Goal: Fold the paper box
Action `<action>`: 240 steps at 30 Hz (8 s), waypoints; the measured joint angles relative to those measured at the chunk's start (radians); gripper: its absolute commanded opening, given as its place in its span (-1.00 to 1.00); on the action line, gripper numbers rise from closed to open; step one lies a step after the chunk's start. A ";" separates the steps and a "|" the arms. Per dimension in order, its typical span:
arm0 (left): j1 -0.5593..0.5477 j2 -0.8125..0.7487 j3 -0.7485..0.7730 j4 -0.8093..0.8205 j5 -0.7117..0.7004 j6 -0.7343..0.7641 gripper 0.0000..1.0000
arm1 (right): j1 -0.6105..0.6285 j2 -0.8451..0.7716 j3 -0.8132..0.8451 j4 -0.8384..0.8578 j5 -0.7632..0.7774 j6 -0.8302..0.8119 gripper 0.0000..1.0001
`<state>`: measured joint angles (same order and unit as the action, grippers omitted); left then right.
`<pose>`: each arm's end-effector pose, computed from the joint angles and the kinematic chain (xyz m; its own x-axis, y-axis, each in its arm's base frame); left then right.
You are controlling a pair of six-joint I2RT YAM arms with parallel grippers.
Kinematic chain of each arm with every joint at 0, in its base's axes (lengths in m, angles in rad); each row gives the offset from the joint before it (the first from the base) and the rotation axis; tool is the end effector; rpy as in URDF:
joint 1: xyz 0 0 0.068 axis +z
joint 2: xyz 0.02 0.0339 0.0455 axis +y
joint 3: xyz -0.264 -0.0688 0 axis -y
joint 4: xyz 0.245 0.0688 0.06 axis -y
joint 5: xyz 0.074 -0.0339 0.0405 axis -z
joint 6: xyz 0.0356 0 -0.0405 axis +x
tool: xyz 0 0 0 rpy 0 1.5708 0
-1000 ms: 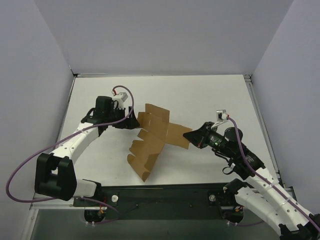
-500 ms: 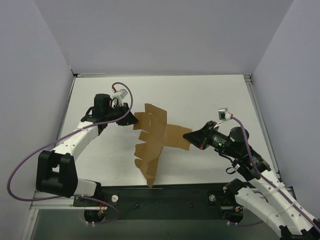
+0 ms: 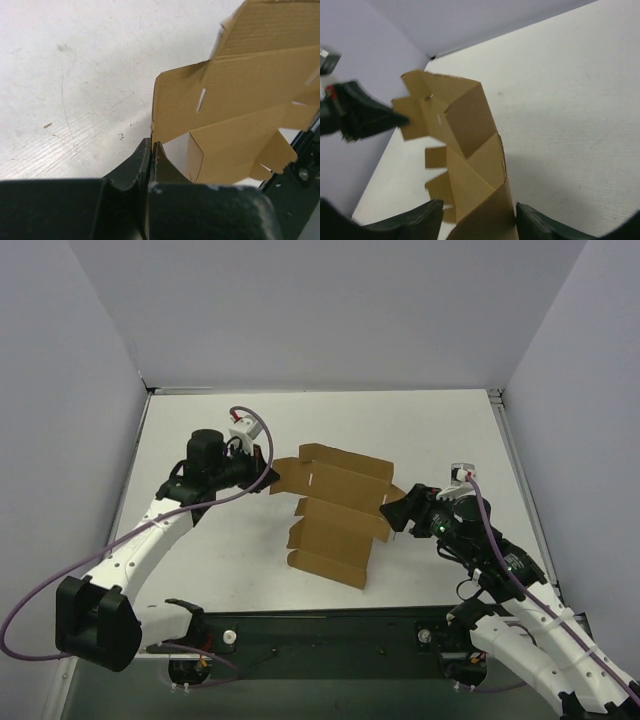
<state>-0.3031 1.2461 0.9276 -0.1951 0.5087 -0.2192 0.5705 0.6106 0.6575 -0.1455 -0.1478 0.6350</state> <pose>0.2609 -0.0998 0.2923 -0.6024 -0.0106 -0.7981 0.5477 0.7219 -0.4230 0.1270 0.0877 0.3255 -0.4567 0.4040 -0.7926 -0.4802 0.6380 0.6020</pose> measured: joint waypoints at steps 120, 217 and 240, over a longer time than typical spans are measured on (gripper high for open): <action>-0.541 -0.064 -0.090 -0.036 -0.390 0.276 0.70 | 0.232 0.367 -0.199 0.261 0.558 1.052 -1.00; -0.402 -0.019 0.154 -0.220 -0.126 0.539 0.58 | 0.288 0.281 0.132 -0.130 0.108 -0.650 -1.00; -0.607 0.194 -0.047 0.165 -0.397 0.253 0.45 | 0.280 0.134 -0.091 0.061 0.342 -0.399 -1.00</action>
<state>-0.9096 1.4403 0.8806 -0.0303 0.1116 0.0341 0.8505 0.7441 0.5663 -0.0849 0.1944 0.2363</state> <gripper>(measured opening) 0.743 0.043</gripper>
